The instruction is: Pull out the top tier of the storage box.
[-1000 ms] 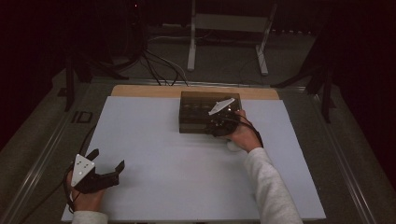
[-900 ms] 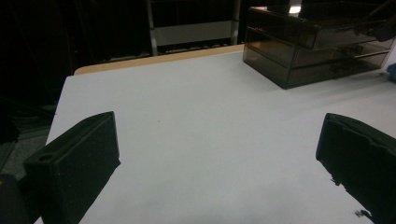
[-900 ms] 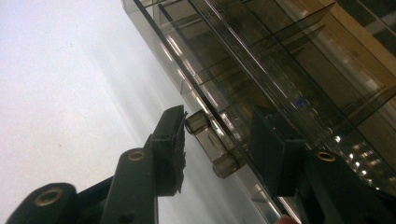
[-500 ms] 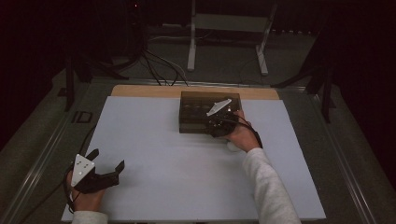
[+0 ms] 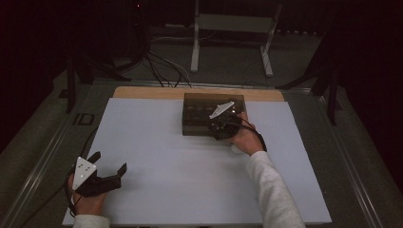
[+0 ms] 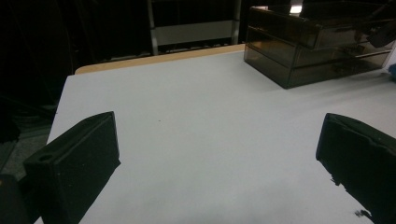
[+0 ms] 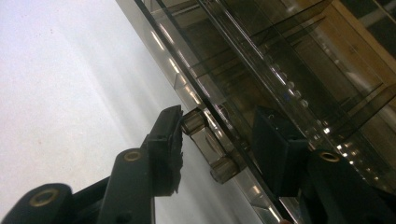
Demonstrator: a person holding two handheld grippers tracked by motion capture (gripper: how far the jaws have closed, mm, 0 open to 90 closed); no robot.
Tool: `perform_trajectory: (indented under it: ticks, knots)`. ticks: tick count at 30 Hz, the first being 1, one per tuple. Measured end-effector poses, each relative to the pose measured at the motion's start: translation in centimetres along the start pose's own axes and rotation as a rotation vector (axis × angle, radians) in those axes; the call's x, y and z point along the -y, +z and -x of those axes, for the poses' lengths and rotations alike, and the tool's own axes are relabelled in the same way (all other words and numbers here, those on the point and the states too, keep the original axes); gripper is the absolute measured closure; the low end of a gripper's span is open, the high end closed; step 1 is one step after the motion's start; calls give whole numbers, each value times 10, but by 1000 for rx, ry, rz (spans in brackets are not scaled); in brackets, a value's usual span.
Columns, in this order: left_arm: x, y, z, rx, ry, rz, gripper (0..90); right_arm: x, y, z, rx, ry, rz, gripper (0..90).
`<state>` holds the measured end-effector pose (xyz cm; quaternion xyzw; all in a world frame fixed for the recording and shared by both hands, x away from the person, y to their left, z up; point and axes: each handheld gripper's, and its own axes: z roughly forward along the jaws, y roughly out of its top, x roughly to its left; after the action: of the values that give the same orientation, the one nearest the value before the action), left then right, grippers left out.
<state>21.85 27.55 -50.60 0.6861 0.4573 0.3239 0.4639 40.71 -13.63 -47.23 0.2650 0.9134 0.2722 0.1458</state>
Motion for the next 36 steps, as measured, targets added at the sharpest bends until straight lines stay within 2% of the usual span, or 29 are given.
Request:
perform_trajectory:
  ticks: [18,36]
  knots:
    - [0,0,-1,-4,1,-5,6,1,-1,-2,9,-13,9,552]
    - [0,0,0,-3,0,-4,6,3,-5,-10,-11,-72,27,592]
